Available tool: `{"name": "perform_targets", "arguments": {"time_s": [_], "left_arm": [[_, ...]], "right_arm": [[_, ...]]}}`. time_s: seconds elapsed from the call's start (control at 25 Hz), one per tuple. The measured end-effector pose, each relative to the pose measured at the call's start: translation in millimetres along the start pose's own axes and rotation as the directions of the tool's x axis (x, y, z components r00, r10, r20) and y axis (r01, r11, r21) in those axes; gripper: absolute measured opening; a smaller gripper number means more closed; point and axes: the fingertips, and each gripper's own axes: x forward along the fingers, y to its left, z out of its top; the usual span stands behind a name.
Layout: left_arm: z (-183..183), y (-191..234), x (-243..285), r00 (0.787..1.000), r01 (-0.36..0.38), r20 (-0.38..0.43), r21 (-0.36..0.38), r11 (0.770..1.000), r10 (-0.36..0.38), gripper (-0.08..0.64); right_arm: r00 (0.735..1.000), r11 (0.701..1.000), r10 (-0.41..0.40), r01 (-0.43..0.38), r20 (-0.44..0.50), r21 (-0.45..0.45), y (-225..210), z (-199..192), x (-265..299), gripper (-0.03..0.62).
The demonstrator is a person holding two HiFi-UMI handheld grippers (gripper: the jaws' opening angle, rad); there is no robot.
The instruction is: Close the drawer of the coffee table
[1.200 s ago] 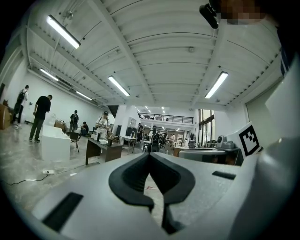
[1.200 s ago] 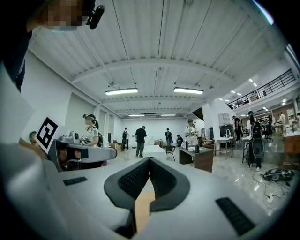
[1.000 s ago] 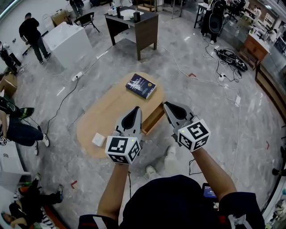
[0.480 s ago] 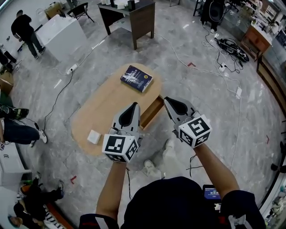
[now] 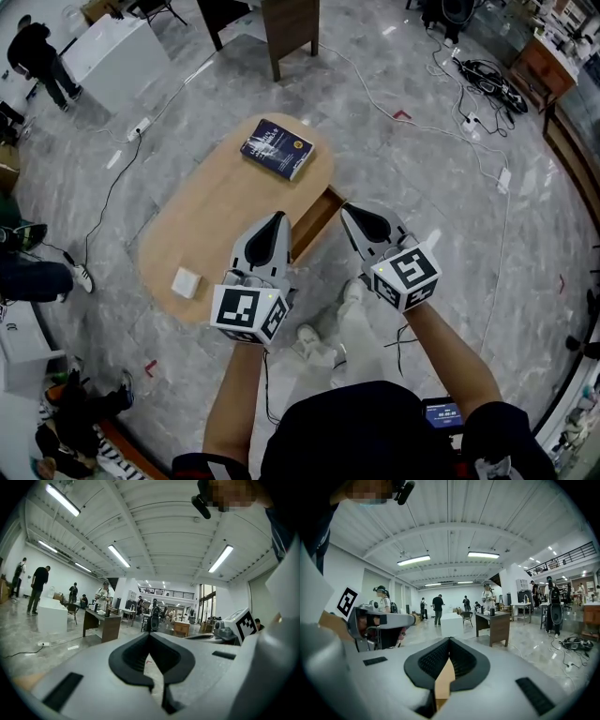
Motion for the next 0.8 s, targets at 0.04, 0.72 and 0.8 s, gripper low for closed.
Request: {"name": "perform_targets", "arguments": {"time_s": [0.04,0.72,0.8], "left_arm": [[-5,2,2,1.0,-0.008,0.004,-0.001,1.0,0.008,-0.003],[-92,12,31,0.996,-0.013,-0.084,-0.034,0.999,0.01,-0.003],[-102,13,34,0.995,-0.013,-0.095,-0.037,0.999,0.01,-0.003]], "right_arm": [[1.0,1.0,0.0,0.0,-0.005,0.002,-2,-5,2,0.011],[0.999,0.999,0.017,-0.016,-0.048,0.037,-29,-76,28,0.012],[0.998,0.999,0.022,-0.02,-0.056,0.041,-32,-84,32,0.011]]}}
